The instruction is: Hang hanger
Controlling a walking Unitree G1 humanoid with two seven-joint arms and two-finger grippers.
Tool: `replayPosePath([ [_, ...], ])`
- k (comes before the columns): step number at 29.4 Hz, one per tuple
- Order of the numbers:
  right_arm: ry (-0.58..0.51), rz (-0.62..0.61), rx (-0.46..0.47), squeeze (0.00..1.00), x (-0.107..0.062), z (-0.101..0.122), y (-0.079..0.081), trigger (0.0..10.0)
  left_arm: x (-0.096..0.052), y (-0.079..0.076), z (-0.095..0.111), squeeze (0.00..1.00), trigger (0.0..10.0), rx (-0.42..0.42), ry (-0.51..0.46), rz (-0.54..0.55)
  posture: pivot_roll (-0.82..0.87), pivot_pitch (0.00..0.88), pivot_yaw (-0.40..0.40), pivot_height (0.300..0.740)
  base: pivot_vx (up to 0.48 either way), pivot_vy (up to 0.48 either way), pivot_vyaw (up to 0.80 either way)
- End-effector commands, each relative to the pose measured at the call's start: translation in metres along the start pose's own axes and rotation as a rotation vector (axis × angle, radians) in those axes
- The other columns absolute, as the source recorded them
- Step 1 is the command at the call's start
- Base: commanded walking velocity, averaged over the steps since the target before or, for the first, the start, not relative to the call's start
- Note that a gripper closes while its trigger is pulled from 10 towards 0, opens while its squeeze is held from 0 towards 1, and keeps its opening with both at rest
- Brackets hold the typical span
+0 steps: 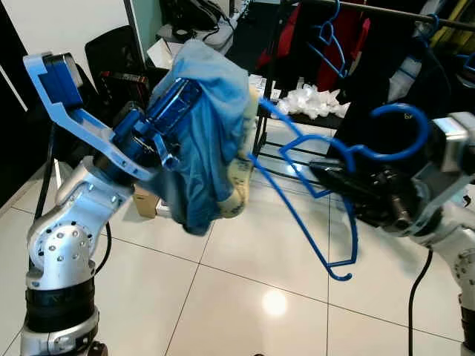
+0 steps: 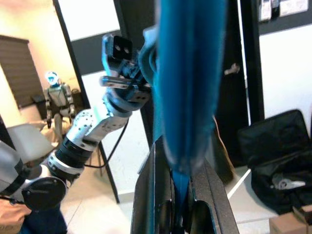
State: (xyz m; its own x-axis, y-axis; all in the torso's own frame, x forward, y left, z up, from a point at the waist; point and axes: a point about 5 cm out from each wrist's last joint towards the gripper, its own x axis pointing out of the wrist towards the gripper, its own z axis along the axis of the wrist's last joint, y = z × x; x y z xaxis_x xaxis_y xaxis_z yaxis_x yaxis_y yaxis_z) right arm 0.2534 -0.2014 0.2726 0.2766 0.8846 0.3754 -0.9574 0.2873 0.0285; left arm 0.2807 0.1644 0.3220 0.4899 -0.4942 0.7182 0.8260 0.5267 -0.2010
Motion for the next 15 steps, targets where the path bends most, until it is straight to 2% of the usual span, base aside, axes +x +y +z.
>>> replayPosePath([
  [1, -0.025, 0.012, 0.002, 0.0, 0.0, 0.002, 0.002, 10.0, -0.003, 0.006, 0.007, 0.0, 10.0, 0.042, -0.015, 0.042, -0.03, 0.138, 0.014, 0.74, 0.0, 0.0, 0.0],
  [6, -0.057, 0.008, 0.003, 0.0, -0.001, 0.005, 0.001, 10.0, -0.004, 0.009, 0.009, 0.0, 10.0, 0.054, -0.015, 0.058, -0.03, 0.127, 0.013, 0.74, 0.0, 0.0, 0.0],
  [12, -0.067, 0.014, 0.006, 0.0, 0.003, 0.004, -0.001, 10.0, -0.002, 0.0, 0.005, 0.0, 10.0, 0.021, -0.017, 0.016, -0.02, 0.123, 0.008, 0.74, 0.0, 0.0, 0.0],
  [13, -0.066, 0.015, 0.008, 0.0, 0.005, 0.003, -0.001, 10.0, 0.0, -0.006, 0.002, 0.26, 10.0, -0.002, -0.019, -0.015, -0.02, 0.126, 0.009, 0.74, 0.0, 0.0, 0.0],
  [15, -0.066, 0.015, 0.008, 0.0, 0.005, 0.003, -0.001, 10.0, 0.0, -0.006, 0.002, 0.26, 10.0, -0.002, -0.019, -0.015, -0.02, 0.126, 0.009, 0.74, 0.0, 0.0, 0.0],
])
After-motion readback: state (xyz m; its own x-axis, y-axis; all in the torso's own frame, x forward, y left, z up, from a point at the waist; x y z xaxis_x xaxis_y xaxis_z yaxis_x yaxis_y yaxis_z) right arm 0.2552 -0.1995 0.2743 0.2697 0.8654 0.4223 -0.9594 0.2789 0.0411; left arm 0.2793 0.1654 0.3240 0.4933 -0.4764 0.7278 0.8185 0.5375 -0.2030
